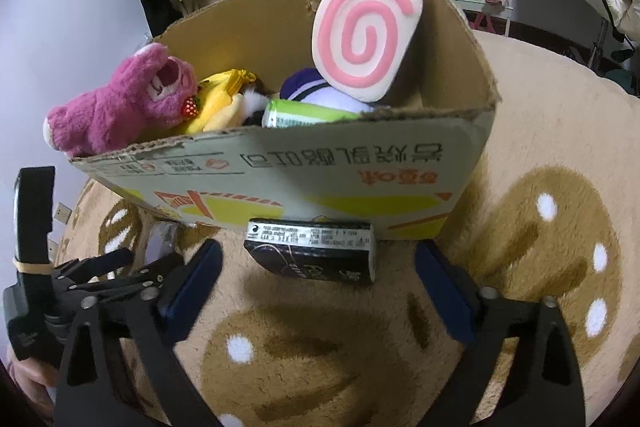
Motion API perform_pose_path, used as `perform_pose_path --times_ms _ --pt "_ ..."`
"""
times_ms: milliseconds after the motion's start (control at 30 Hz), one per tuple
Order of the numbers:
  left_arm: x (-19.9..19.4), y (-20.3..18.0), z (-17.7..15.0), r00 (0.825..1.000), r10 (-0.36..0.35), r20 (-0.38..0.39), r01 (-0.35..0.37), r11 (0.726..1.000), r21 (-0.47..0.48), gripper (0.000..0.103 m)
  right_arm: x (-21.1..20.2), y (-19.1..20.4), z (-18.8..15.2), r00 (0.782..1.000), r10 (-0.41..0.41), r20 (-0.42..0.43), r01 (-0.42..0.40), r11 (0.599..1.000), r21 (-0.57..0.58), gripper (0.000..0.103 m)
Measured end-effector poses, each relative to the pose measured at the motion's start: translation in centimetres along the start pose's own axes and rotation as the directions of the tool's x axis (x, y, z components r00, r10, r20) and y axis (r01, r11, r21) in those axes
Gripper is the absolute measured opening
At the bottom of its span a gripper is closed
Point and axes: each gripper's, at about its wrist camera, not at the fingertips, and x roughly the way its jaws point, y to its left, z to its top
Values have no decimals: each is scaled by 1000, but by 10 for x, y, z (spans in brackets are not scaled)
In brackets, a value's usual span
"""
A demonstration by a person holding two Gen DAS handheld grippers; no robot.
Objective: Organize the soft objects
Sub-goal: 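Grasp the clear bag with the left tool while the right grasps the black-and-white box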
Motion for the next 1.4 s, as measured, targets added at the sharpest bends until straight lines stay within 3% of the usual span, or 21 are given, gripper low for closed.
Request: perform_pose_path --times_ms 100,167,400,967,1100,1400 --pt "1 1 1 1000 -7 1 7 1000 5 75 2 2 0 1000 1 -10 -2 1000 -7 94" --pt "0 -1 0 1000 -8 -1 8 1000 6 72 4 3 -1 1000 -11 -26 10 1000 -26 83" --pt "-5 -4 -1 1000 -4 4 4 1000 12 50 6 4 0 999 11 -49 -13 1000 -28 70" --pt "-9 -1 -1 1000 -15 -2 15 1000 -5 48 11 10 -2 999 0 -42 -1 1000 -31 68" --pt "-12 0 2 999 -46 -4 46 999 -6 47 6 10 -2 999 6 -34 -7 1000 -30 67" --pt "-29 -5 -4 998 -40 43 38 999 33 46 -15 10 -4 1000 30 8 -29 999 -39 67"
